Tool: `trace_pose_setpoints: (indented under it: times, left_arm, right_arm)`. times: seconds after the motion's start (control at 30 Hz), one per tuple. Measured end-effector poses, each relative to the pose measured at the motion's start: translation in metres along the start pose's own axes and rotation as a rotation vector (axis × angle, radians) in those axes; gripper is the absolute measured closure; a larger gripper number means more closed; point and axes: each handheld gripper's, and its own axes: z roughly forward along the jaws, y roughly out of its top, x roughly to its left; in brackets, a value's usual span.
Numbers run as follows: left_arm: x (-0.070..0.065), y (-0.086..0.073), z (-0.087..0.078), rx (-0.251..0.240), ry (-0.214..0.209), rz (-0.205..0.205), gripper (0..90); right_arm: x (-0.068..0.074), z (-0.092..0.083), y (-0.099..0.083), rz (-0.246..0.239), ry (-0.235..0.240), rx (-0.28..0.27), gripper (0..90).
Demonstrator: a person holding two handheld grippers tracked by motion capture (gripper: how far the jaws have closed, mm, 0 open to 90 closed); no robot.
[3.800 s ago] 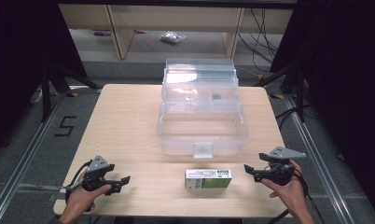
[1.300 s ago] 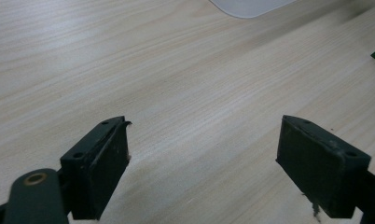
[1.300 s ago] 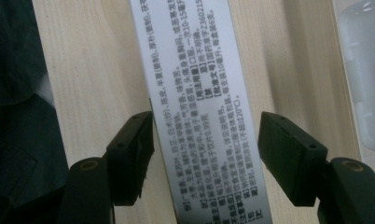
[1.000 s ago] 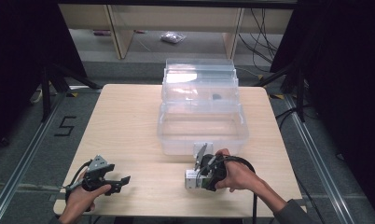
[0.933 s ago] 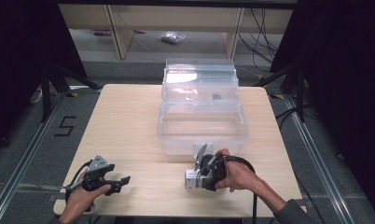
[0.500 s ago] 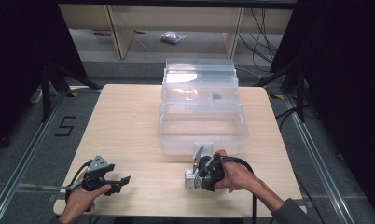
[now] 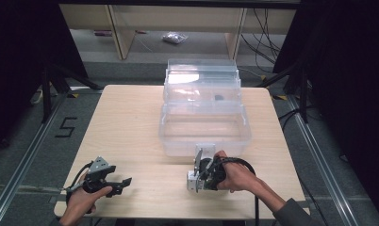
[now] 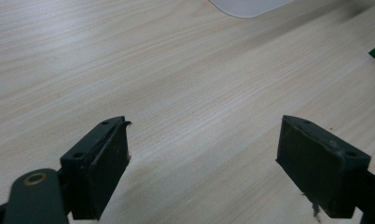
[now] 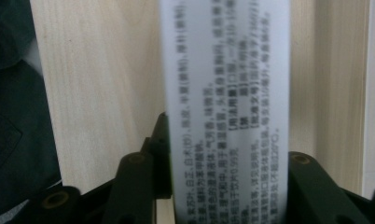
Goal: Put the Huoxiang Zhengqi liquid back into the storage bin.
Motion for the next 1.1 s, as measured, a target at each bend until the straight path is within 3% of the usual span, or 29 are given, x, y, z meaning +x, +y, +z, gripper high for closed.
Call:
trace_pose_setpoints:
  times: [0.03, 0.13, 0.17, 0.2, 0.37, 0.5, 0.7, 0.8, 0.87, 0.93, 0.97, 1.0, 1.03, 1.07, 1.1]
  left_arm:
    - [0.000, 0.000, 0.000, -0.001, 0.000, -0.001, 16.0]
    - [0.000, 0.000, 0.000, -0.001, 0.000, -0.001, 16.0]
    - [0.000, 0.000, 0.000, 0.008, 0.002, -0.003, 16.0]
    - [0.000, 0.000, 0.000, 0.007, 0.002, -0.003, 16.0]
    - [0.000, 0.000, 0.000, -0.001, 0.000, -0.002, 16.0]
    - [0.000, 0.000, 0.000, 0.004, 0.002, -0.006, 16.0]
    - [0.000, 0.000, 0.000, 0.004, 0.002, -0.005, 16.0]
    - [0.000, 0.000, 0.000, 0.007, 0.002, -0.002, 16.0]
    - [0.000, 0.000, 0.000, 0.005, 0.003, -0.004, 16.0]
    - [0.000, 0.000, 0.000, 0.005, 0.003, -0.004, 16.0]
    - [0.000, 0.000, 0.000, 0.005, 0.003, -0.005, 16.0]
    - [0.000, 0.000, 0.000, 0.005, 0.003, -0.005, 16.0]
    - [0.000, 0.000, 0.001, -0.008, 0.008, -0.006, 16.0]
    - [0.000, 0.000, 0.001, -0.007, 0.007, -0.006, 16.0]
    - [0.000, 0.000, 0.000, 0.001, 0.003, -0.004, 16.0]
  right_arm:
    - [0.000, -0.001, 0.000, 0.009, 0.008, 0.004, 64.4]
    - [-0.001, -0.001, 0.001, -0.049, -0.003, -0.002, 64.9]
    - [0.001, -0.003, 0.000, -0.007, 0.001, 0.011, 64.9]
    - [-0.001, -0.003, -0.001, -0.037, 0.003, -0.006, 65.0]
    - [-0.001, -0.013, -0.002, 0.001, 0.001, 0.011, 65.0]
    - [-0.003, -0.017, -0.003, -0.016, -0.004, 0.004, 64.9]
    - [-0.008, -0.027, -0.006, 0.004, 0.018, 0.004, 64.9]
    - [-0.010, -0.033, -0.009, 0.000, 0.020, 0.005, 64.9]
    - [-0.015, -0.034, -0.011, -0.043, 0.024, -0.025, 64.9]
    - [-0.017, -0.040, -0.013, -0.039, 0.030, -0.025, 64.9]
    - [-0.016, -0.044, -0.014, -0.001, 0.028, -0.008, 64.9]
    - [-0.016, -0.044, -0.014, -0.001, 0.028, -0.008, 64.9]
    - [-0.022, -0.047, -0.017, -0.055, 0.024, -0.039, 65.0]
    - [-0.019, -0.052, -0.019, 0.011, 0.024, -0.019, 64.9]
    - [-0.022, -0.054, -0.020, -0.009, 0.024, -0.032, 64.9]
